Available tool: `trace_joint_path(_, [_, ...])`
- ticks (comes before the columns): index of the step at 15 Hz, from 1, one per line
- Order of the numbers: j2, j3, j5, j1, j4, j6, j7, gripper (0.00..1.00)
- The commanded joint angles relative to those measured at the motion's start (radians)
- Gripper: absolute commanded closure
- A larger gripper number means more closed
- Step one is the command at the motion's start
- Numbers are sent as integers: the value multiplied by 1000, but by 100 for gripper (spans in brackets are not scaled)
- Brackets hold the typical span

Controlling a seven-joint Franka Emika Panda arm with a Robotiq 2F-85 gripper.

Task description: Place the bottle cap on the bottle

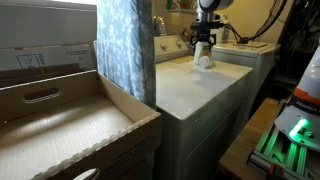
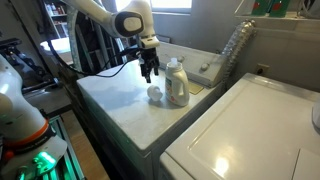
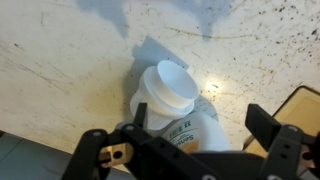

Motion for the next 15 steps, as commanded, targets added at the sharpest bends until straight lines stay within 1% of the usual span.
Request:
trace_joint_path(1, [-25, 0, -10, -23, -57, 55, 131, 0])
trace_joint_path(3, [-21, -3, -35, -33, -77, 86, 186, 0])
trace_joint_path(5, [-20, -8, -22, -41, -109, 150, 179, 0])
trace_joint_path(8, [-19, -15, -29, -56, -145, 209, 181, 0])
trace_joint_path(14, [-1, -22, 1, -70, -173, 201, 169, 0])
trace_joint_path(15, [1, -24, 37, -69, -175, 201, 143, 12])
